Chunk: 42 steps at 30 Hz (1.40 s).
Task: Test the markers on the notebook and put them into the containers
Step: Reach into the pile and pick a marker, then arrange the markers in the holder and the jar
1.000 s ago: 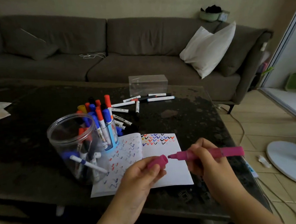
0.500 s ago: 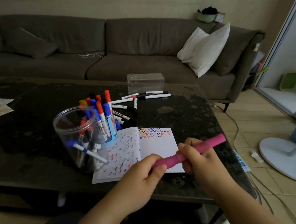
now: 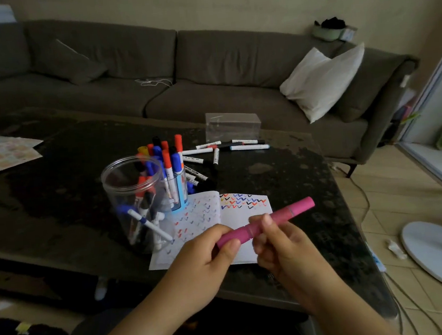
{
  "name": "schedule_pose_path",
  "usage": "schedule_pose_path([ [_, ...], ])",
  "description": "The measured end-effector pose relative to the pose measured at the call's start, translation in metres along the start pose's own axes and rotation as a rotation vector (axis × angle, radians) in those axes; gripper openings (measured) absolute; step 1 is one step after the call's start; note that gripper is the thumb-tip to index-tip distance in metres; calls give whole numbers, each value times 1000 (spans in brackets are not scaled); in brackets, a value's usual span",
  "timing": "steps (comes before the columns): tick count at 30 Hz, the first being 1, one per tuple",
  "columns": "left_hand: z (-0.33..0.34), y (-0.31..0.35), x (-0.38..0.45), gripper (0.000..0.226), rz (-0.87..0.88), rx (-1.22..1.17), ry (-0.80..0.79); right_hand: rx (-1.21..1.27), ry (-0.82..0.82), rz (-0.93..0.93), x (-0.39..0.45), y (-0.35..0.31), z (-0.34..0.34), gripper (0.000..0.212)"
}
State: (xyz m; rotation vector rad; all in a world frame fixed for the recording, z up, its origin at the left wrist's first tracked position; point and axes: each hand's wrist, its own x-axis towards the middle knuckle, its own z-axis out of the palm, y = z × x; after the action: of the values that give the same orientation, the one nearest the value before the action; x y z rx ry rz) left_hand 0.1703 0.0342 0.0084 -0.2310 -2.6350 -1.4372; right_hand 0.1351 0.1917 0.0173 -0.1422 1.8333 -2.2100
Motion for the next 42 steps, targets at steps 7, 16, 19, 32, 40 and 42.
schedule_pose_path([
  [7,-44,-28,-23,8,-3,35,118,-101,38,-69,2,-12,15,29],
  [16,-139,-72,-132,39,-200,373,607,-490,-404,-297,4,-15,145,9],
  [19,-164,-88,-186,43,-350,471,712,-595,-574,-368,5,16,197,5],
  [32,-186,-112,-254,32,-549,645,720,-994,-906,-309,-2,95,288,30],
  [40,-158,-94,-156,28,-324,601,573,-892,-608,-380,25,46,193,23],
  [42,-142,-85,-121,25,-234,576,492,-907,-479,-351,37,35,155,18],
])
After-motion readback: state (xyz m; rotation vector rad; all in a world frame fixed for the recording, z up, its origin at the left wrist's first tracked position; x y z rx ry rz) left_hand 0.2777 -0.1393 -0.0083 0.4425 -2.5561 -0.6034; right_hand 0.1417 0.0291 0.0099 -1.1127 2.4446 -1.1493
